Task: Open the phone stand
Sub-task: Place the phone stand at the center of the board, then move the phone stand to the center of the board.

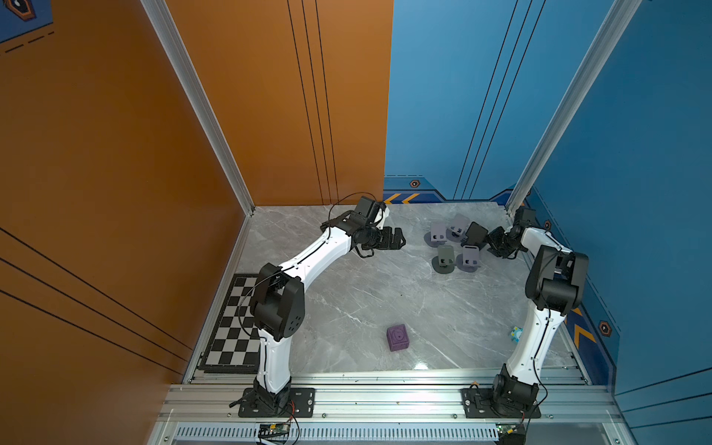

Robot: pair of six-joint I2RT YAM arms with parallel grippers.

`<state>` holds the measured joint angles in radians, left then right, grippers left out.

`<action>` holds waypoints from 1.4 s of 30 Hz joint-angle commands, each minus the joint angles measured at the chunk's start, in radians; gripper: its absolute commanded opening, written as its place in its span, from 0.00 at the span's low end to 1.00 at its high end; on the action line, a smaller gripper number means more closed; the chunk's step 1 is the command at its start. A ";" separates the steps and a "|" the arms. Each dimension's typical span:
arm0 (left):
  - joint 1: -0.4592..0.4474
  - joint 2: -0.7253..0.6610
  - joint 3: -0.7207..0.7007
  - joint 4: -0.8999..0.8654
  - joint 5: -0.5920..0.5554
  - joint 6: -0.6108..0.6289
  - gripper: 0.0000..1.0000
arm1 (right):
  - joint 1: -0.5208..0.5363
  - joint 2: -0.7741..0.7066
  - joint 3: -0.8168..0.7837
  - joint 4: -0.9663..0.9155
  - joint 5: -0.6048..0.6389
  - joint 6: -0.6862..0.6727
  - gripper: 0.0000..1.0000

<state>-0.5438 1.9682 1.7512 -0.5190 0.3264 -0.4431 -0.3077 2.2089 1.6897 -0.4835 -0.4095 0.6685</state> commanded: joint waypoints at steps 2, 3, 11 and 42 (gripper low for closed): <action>-0.005 -0.021 -0.022 -0.006 0.017 0.000 0.98 | 0.013 -0.099 -0.020 -0.064 0.056 -0.048 0.45; -0.005 -0.024 -0.026 -0.006 0.016 0.001 0.98 | 0.014 -0.108 -0.022 -0.072 0.061 -0.054 0.46; -0.005 -0.072 -0.056 -0.007 -0.015 -0.001 0.98 | 0.036 -0.240 -0.084 -0.134 0.122 -0.100 0.48; 0.178 0.157 0.328 -0.408 -0.521 -0.226 0.98 | 0.559 -0.457 -0.025 -0.214 0.040 -0.291 1.00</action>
<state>-0.3813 2.0460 1.9915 -0.8074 -0.1322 -0.6376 0.2085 1.7706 1.6215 -0.6735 -0.3458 0.4068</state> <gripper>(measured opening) 0.983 0.998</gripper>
